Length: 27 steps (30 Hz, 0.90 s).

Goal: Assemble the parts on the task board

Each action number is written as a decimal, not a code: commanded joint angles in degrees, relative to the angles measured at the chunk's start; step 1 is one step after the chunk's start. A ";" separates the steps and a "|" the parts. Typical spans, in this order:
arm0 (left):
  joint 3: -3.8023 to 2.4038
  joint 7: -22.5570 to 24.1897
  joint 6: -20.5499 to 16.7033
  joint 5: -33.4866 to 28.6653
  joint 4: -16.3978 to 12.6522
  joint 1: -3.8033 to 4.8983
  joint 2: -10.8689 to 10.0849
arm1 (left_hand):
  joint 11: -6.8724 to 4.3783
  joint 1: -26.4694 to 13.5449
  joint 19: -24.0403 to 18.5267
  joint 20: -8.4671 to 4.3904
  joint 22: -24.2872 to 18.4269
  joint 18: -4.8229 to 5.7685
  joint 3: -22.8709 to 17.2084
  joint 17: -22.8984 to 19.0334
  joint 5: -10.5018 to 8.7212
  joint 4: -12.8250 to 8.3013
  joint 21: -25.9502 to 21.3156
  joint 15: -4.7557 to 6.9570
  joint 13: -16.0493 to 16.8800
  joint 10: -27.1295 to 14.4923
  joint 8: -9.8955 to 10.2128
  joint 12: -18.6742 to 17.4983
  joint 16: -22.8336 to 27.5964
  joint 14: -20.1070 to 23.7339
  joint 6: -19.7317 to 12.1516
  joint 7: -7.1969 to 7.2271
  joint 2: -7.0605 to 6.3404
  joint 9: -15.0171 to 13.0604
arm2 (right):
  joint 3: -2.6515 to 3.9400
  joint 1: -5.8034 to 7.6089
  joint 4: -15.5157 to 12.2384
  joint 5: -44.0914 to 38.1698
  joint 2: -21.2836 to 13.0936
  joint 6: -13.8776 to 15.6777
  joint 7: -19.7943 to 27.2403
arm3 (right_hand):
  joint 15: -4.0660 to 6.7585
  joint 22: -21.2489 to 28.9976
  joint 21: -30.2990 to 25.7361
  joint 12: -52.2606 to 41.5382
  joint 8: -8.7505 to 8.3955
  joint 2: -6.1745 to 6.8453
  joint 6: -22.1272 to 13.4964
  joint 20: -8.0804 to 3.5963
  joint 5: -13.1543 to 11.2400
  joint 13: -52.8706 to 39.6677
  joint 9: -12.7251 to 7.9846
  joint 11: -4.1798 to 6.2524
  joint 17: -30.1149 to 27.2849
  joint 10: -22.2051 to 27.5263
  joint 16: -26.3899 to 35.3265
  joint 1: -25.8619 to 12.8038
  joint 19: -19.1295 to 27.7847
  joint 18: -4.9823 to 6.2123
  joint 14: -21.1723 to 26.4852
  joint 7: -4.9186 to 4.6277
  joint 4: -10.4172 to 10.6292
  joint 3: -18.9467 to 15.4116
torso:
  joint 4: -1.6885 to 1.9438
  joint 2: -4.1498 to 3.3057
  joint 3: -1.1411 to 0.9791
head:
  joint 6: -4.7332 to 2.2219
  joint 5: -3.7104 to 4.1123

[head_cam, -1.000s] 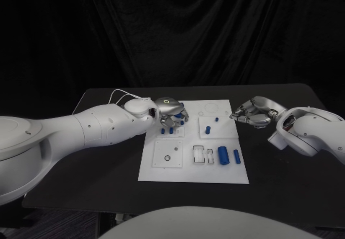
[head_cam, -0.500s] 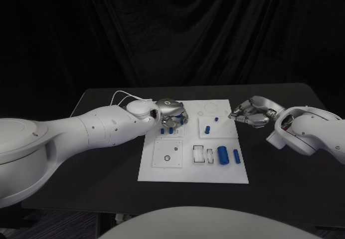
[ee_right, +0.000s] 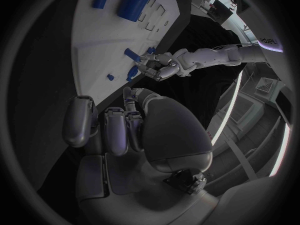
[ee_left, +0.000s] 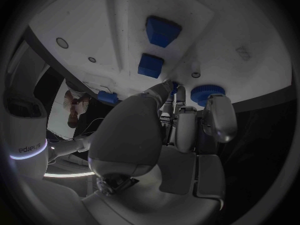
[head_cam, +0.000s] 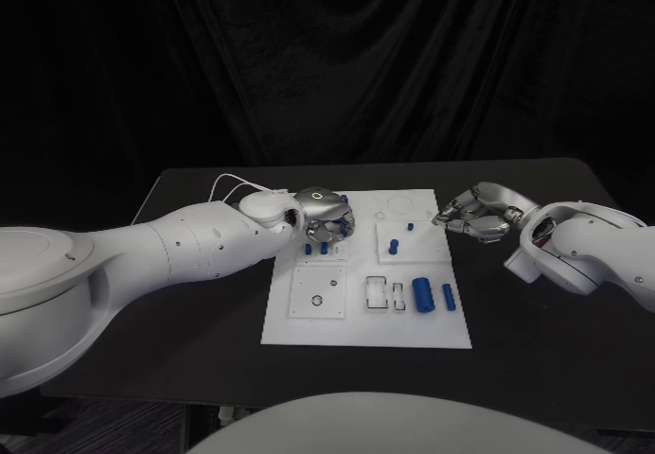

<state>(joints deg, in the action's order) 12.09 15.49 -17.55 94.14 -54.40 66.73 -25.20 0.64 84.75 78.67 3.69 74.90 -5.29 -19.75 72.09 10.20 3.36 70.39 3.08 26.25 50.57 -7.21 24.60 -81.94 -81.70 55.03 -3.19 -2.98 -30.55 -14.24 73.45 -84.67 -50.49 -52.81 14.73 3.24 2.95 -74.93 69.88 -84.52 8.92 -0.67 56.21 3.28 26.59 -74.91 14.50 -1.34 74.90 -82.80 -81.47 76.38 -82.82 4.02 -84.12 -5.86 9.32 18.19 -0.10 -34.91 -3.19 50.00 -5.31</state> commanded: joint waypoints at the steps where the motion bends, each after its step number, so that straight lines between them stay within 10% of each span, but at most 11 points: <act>1: -0.04 1.15 -3.08 0.31 -0.39 -0.11 -0.24 | -0.19 0.56 0.52 0.05 9.43 0.97 0.02 0.29 0.36 -0.39 0.50 0.08 0.23 0.64 -0.28 0.43 -0.40 -0.31 0.52 -0.06 0.40 -0.13 | 0.04 -0.15 -0.02 -0.19 -0.03 -0.37 -0.94 | -0.17 -4.71 -0.29 0.17 0.11 0.13 -0.02 0.00 0.32 -5.10 0.08 0.10 1.54 0.48 0.14 -0.47 0.22 0.66 -2.25 -0.08 -0.22 -0.02 | 0.04 0.02 -0.05 | 0.00 0.17; 12: -0.67 0.90 -7.84 0.31 -7.47 0.96 -4.78 | -0.05 0.75 1.25 -0.26 9.71 1.18 0.30 0.71 0.99 -0.79 1.44 0.20 0.11 1.51 -0.36 0.19 -0.59 -0.84 1.14 -0.28 0.12 -0.16 | 0.04 -0.16 -0.10 -0.19 -0.42 -0.40 -0.97 | -0.16 -4.66 -0.39 0.19 0.14 0.10 0.03 0.00 0.32 -5.06 0.10 0.12 1.49 0.51 0.17 -0.50 0.25 0.69 -2.24 -0.07 -0.24 0.03 | 0.12 0.06 -0.01 | 0.00 0.31; 27: -0.14 -1.18 -3.52 0.30 -13.83 2.63 -11.48 | -0.06 0.69 1.22 -0.41 9.63 1.15 0.53 0.36 0.79 -0.89 1.14 0.20 0.21 2.47 0.28 0.07 -0.33 -0.85 0.67 -0.26 0.31 0.12 | 0.04 -0.16 -0.09 -0.19 -0.65 -0.06 -0.92 | -0.16 -4.66 -0.42 0.21 0.18 0.12 0.10 0.00 0.30 -5.02 0.12 0.12 1.40 0.54 0.22 -0.59 0.26 0.69 -2.21 -0.06 -0.23 0.02 | 0.44 0.18 -0.18 | 0.00 0.42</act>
<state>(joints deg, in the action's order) 11.96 14.96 -22.67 94.20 -68.03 69.17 -36.55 1.04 85.04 79.79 3.38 74.95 -4.76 -19.31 72.48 11.27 2.60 71.66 3.27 26.57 52.44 -7.31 24.77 -82.26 -82.32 55.91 -3.48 -2.69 -30.47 -14.25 73.45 -84.69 -50.49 -53.44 14.61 3.06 2.95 -74.92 69.60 -84.52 8.92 -0.67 56.20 3.28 26.59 -74.91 14.53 -1.13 74.90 -82.59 -81.47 76.38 -82.82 4.02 -84.12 -5.86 9.32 18.19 0.21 -34.79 -3.25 50.00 -5.04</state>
